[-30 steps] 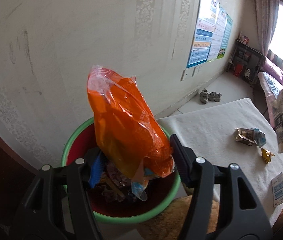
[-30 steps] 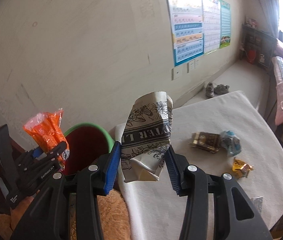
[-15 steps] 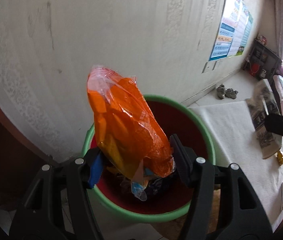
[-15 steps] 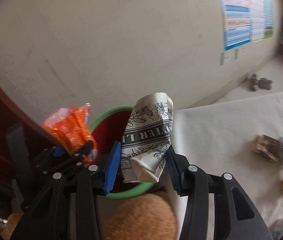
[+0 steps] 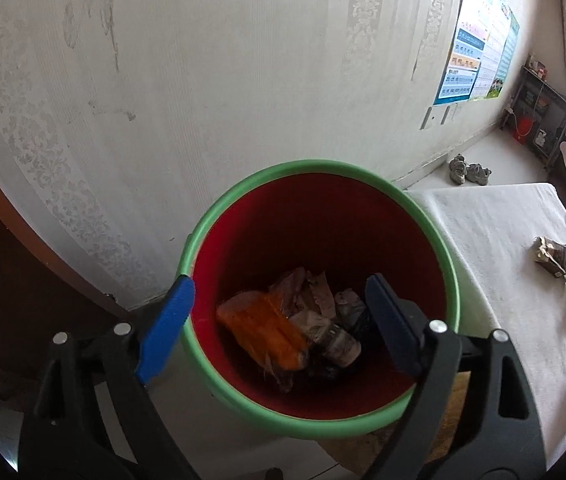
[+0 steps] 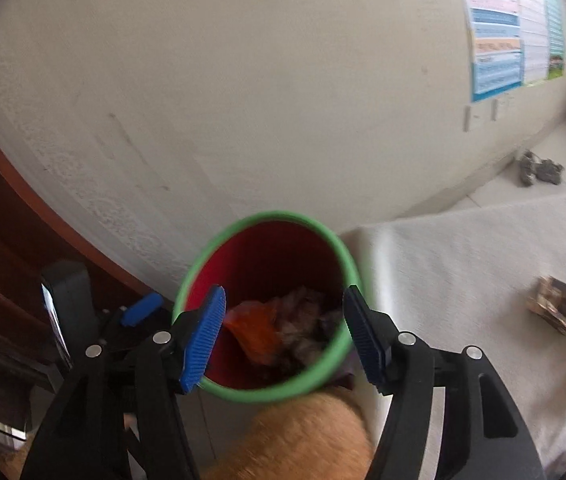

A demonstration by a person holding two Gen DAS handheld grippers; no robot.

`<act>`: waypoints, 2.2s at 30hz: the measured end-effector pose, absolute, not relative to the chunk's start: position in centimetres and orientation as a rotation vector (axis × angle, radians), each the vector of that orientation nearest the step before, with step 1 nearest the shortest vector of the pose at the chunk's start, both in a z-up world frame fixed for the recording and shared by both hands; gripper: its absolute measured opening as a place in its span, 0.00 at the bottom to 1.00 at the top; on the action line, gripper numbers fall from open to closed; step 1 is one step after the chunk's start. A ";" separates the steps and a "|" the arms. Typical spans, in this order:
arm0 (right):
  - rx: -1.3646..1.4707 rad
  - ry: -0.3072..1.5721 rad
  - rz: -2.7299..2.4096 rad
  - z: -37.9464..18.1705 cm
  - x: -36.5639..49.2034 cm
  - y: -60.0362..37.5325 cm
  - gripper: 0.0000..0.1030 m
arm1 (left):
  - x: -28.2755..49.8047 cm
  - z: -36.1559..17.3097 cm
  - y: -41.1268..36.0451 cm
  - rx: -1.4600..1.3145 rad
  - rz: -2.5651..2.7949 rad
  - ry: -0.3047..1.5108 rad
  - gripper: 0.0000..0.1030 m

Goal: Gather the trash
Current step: 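Grasp the brown snack box with the left gripper while the right grasps the milk carton, then carry the brown box and milk carton toward the red bucket with both grippers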

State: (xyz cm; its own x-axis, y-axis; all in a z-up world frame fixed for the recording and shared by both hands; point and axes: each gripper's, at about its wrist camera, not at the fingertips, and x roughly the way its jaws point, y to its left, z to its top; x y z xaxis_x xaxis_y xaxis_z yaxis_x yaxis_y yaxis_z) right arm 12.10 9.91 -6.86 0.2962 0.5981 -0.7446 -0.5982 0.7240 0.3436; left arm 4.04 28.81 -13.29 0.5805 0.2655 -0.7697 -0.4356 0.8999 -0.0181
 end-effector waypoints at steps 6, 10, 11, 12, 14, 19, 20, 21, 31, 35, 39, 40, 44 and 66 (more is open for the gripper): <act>-0.099 1.042 0.533 -8.4 11.8 -1.5 0.59 | 4.8 -12.4 26.5 -0.197 0.361 0.842 0.83; -0.115 1.102 0.259 -10.1 11.3 -11.4 0.63 | 5.7 -11.3 23.8 -0.203 0.293 0.817 0.83; -0.116 1.115 0.193 -10.6 11.0 -13.5 0.65 | 6.1 -11.0 22.8 -0.201 0.267 0.810 0.83; -0.104 1.135 0.126 -11.5 10.6 -16.0 0.65 | 6.5 -10.8 21.9 -0.195 0.245 0.804 0.83; -0.062 1.189 0.044 -13.0 10.2 -19.2 0.65 | 7.7 -10.1 19.3 -0.179 0.185 0.799 0.83; -0.032 1.348 0.048 -16.5 9.4 -20.4 0.65 | 11.1 -9.2 12.3 -0.134 -0.026 0.771 0.86; -0.035 1.362 0.055 -16.9 9.3 -20.4 0.64 | 11.7 -9.3 11.1 -0.118 -0.061 0.774 0.87; -0.024 1.374 0.068 -17.2 9.3 -20.4 0.50 | 12.4 -9.6 9.9 -0.098 -0.100 0.778 0.87; 0.255 1.296 0.257 -15.3 9.5 -21.2 0.36 | 21.5 -14.7 -0.5 0.348 -0.495 0.931 0.87; 0.353 1.301 0.276 -15.5 10.3 -22.0 0.36 | 24.0 -16.4 -2.9 0.432 -0.573 1.013 0.87; 0.398 1.307 0.282 -15.5 10.6 -22.6 0.36 | 25.3 -19.4 -4.8 0.541 -0.590 1.101 0.87; 0.408 1.308 0.283 -15.7 10.9 -22.6 0.36 | 25.5 -19.9 -5.4 0.572 -0.587 1.104 0.87; 0.432 1.320 0.277 -16.0 10.7 -23.3 0.36 | 26.1 -20.4 -5.8 0.585 -0.590 1.110 0.86; 0.290 1.368 0.249 -16.8 10.4 -20.3 0.55 | 15.6 -13.8 1.3 0.068 -0.278 1.032 0.70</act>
State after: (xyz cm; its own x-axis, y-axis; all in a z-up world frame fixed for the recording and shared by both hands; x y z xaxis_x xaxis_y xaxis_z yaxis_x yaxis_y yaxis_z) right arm 10.40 -20.30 -16.82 0.1850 0.3403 -0.9220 -0.0057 0.9385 0.3452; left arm 15.63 1.31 -13.77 0.4815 -0.1964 -0.8541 0.2599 0.9627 -0.0748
